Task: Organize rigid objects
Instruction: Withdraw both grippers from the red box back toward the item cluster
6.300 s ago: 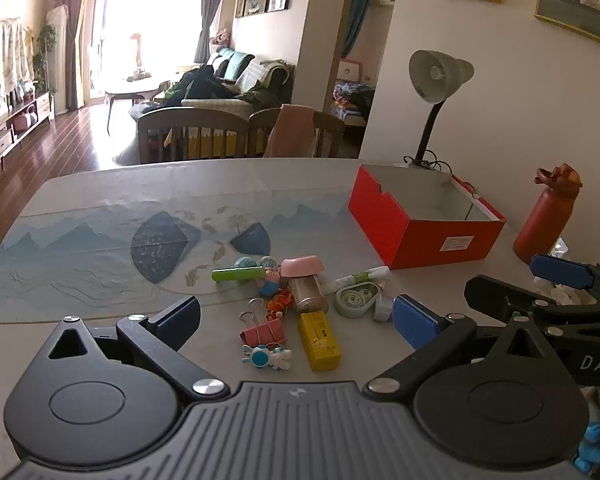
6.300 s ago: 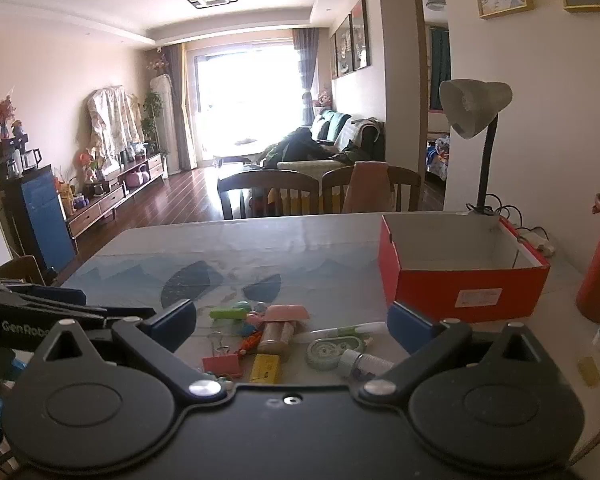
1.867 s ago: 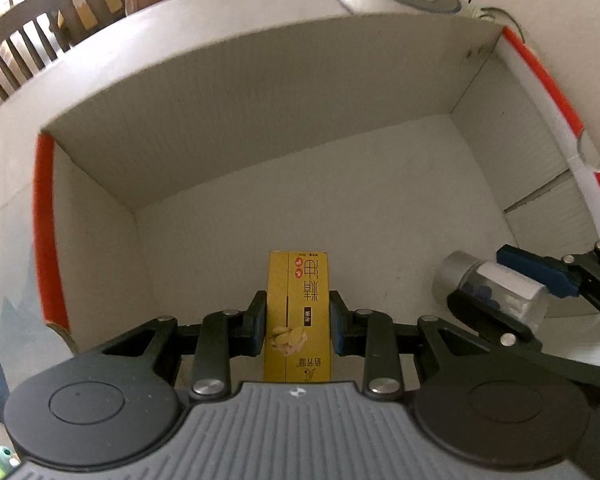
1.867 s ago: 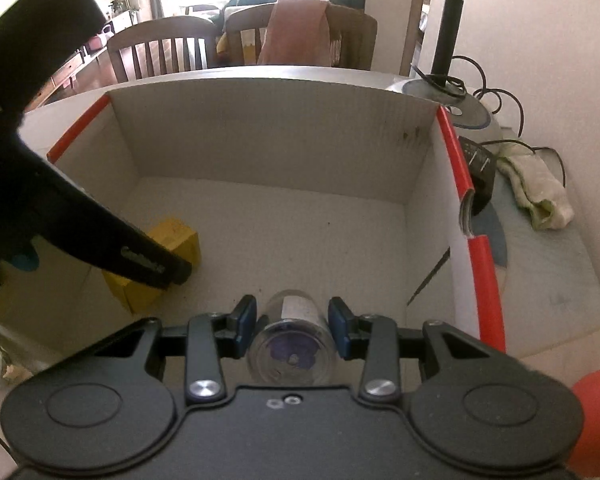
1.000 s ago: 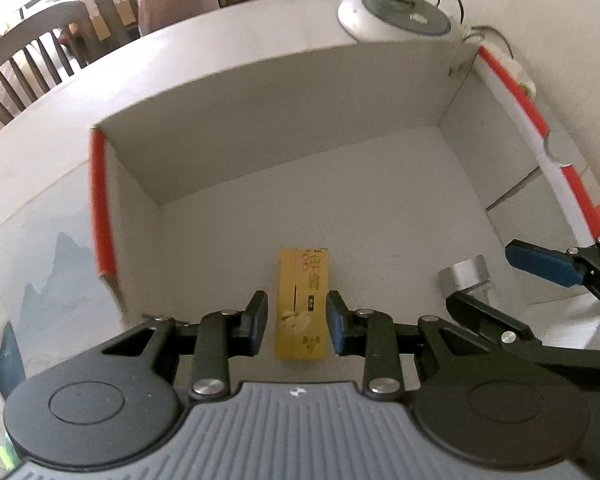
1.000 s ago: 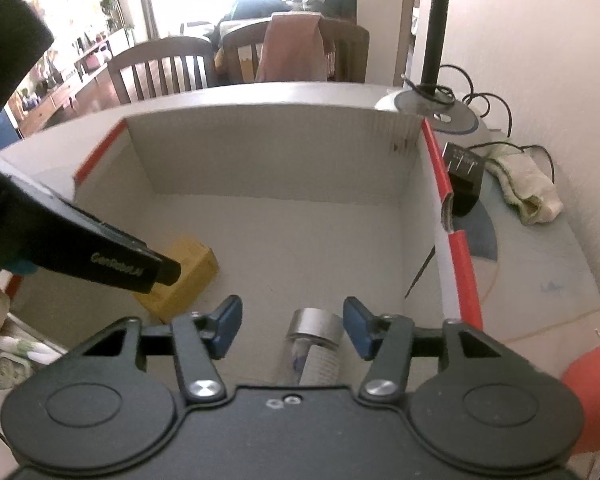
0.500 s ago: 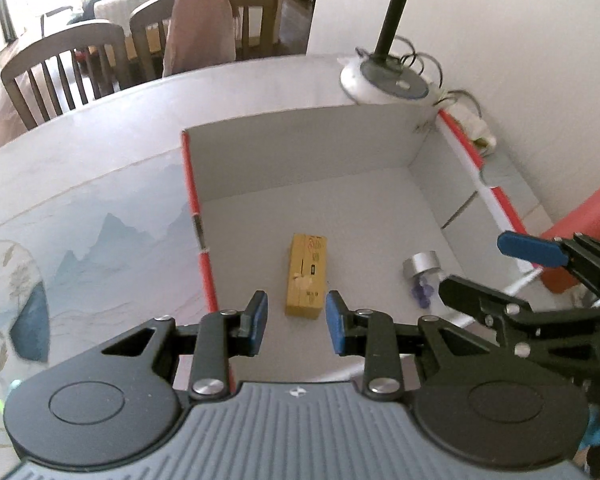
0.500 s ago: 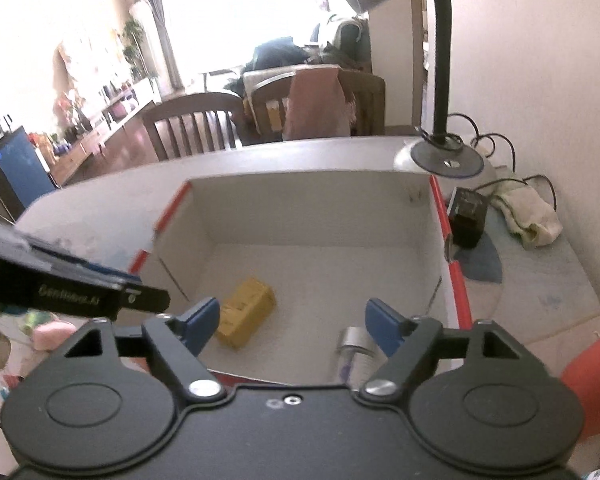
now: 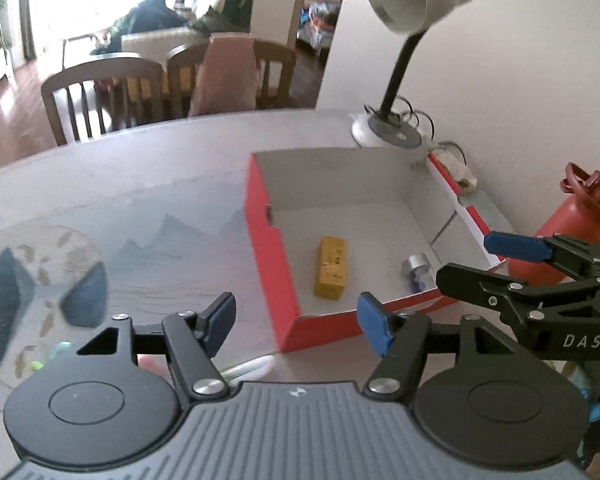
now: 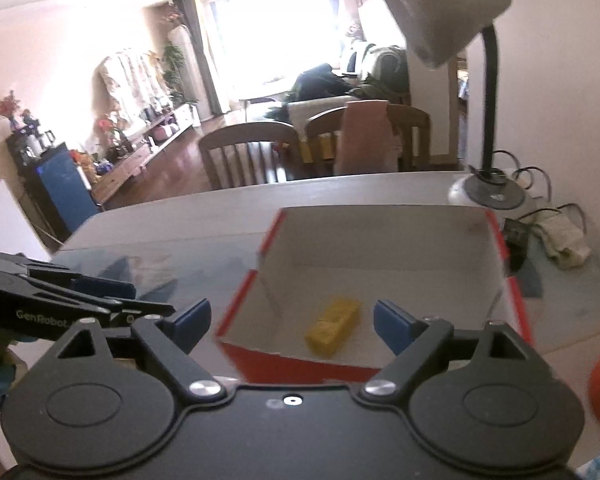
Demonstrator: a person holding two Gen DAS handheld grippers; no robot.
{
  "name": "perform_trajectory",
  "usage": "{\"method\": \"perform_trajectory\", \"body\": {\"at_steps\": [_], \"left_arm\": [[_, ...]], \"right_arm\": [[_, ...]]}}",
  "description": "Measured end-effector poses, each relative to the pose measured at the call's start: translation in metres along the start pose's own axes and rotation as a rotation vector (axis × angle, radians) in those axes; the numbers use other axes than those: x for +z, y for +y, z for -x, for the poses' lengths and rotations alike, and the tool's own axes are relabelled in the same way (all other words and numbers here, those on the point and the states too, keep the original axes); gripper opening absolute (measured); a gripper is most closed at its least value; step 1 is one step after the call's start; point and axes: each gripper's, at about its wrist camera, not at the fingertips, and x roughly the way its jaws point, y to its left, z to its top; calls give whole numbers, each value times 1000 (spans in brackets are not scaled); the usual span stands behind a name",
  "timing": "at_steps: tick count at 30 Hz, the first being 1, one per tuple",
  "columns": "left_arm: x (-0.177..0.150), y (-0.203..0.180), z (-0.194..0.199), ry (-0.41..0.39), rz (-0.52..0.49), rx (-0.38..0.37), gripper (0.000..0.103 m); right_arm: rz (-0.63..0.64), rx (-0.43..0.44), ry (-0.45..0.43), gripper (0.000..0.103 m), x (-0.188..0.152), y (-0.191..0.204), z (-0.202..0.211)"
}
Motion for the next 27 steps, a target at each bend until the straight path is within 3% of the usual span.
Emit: {"method": "perform_trajectory", "body": {"at_steps": [11, 16, 27], "left_arm": [[-45, 68, 63, -66, -6, 56, 69], [-66, 108, 86, -75, 27, 66, 77], [-115, 174, 107, -74, 44, 99, 77]], "right_arm": [[40, 57, -1, 91, -20, 76, -2], [30, 60, 23, 91, -30, 103, -11], [51, 62, 91, 91, -59, 153, -33]]}}
